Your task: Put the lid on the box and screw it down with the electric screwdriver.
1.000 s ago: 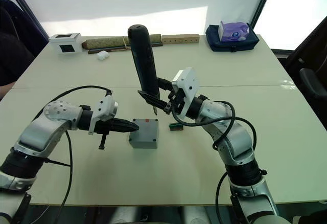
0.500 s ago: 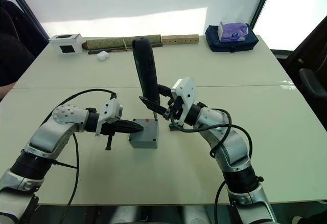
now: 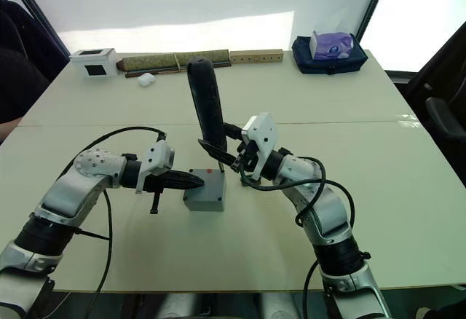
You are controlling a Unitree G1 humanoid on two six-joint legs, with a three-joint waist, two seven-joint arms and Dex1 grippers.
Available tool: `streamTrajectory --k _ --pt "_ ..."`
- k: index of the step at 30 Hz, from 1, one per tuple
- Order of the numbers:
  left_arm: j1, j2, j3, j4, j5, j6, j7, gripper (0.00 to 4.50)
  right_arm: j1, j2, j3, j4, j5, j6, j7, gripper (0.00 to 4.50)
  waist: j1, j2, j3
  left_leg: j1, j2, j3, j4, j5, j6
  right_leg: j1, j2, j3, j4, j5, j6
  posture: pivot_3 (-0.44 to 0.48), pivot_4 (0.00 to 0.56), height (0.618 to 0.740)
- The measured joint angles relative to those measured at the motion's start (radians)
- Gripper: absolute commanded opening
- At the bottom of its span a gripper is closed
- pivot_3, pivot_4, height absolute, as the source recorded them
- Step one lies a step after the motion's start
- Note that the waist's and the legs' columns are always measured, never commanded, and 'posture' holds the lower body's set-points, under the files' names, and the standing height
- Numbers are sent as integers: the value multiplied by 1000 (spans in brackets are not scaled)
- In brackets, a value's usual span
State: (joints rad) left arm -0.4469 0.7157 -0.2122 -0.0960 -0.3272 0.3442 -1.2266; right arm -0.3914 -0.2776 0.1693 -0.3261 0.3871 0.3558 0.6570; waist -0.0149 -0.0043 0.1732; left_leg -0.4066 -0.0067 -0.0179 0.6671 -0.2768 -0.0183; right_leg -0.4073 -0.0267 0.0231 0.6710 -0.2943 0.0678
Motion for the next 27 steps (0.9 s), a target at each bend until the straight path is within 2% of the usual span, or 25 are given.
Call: streamTrajectory --k 12,15,18,27 --pt "4 1 -1 -1 1 0 5 0 31 1 12 0 -23 -60 2 1760 0 0 0 2 0 0 0 0 0 2 0 0 0 0 0 0 150 740" --pt "10 0 -2 1 4 -6 12 0 43 0 13 3 -31 -62 -3 1760 -1 0 -1 5 0 0 0 0 0 6 0 0 0 0 0 0 150 740" --pt "13 -1 -9 8 17 -11 17 0 50 0 16 14 -32 -60 -7 1760 -1 0 -3 19 0 0 -3 0 0 20 0 0 -4 0 0 0 150 740" --pt "24 -1 -13 11 36 -23 29 0 62 -15 29 19 -41 -57 -13 1760 -2 -1 -18 20 0 0 -3 0 0 20 0 0 -4 0 -1 0 150 740"
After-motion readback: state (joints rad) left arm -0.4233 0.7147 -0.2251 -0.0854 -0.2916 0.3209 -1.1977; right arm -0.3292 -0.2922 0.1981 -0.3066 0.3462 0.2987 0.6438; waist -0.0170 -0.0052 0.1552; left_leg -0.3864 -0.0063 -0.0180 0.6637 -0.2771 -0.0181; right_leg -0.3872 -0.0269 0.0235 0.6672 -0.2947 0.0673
